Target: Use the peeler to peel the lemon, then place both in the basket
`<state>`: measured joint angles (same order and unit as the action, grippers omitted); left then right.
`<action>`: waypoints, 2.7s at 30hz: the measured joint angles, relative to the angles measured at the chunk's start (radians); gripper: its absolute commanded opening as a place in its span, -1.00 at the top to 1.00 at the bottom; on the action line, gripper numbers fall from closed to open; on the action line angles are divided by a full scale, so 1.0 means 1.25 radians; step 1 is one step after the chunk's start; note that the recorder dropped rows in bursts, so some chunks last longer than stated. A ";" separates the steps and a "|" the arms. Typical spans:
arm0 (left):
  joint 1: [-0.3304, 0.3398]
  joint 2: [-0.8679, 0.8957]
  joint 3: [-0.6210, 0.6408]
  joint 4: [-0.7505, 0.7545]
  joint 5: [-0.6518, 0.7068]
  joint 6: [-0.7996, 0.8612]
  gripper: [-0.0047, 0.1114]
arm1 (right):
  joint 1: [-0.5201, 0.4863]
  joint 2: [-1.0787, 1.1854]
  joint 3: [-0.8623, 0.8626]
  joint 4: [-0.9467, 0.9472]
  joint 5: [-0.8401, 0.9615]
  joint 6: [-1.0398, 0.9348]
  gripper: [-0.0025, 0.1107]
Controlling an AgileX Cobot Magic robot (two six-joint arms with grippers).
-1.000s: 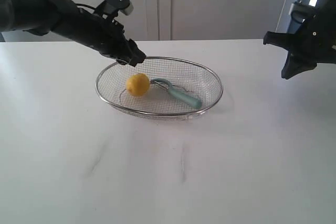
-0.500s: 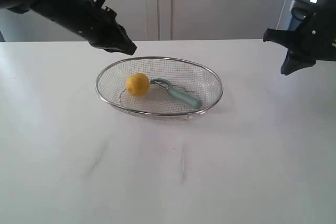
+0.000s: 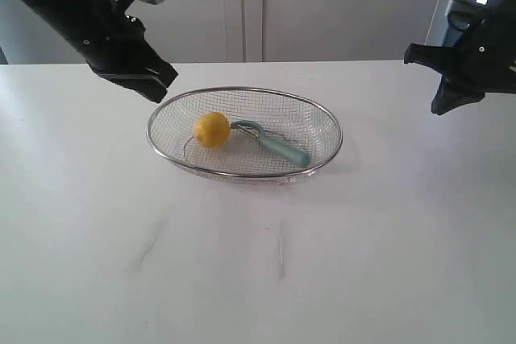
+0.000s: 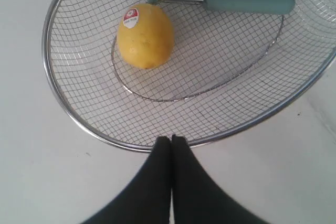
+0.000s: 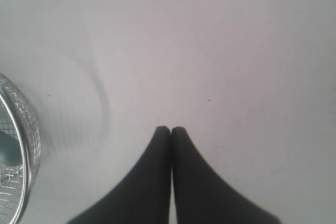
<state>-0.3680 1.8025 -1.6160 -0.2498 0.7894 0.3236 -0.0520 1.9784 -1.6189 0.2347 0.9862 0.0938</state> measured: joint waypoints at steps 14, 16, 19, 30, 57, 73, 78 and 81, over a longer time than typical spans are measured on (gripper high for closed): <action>0.105 -0.024 0.000 0.048 0.128 -0.085 0.92 | 0.000 0.000 0.000 0.000 0.007 0.000 0.96; 0.106 -0.024 0.000 0.085 0.137 -0.109 0.92 | 0.000 0.000 0.000 0.000 0.015 0.000 0.96; 0.106 -0.024 0.000 0.133 0.152 -0.135 0.92 | 0.000 0.000 0.000 0.000 0.024 0.000 0.96; 0.108 -0.040 0.000 0.191 0.170 -0.150 0.92 | 0.000 0.000 0.000 -0.003 0.064 0.000 0.96; 0.217 -0.058 0.000 0.114 0.193 -0.152 0.92 | 0.000 0.000 0.000 -0.003 0.094 -0.002 0.96; 0.217 -0.090 0.000 0.152 0.272 -0.150 0.92 | 0.000 0.000 0.000 -0.003 0.121 -0.022 0.96; 0.217 -0.152 0.000 0.143 0.272 -0.150 0.92 | 0.000 0.000 0.000 -0.003 0.111 -0.022 0.96; 0.217 -0.185 0.000 0.132 0.273 -0.150 0.92 | 0.000 0.000 0.000 -0.003 0.093 -0.022 0.96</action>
<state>-0.0961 1.5706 -1.6160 -0.0850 1.1312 0.1354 -0.0520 1.9784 -1.6189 0.2315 1.1023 0.0669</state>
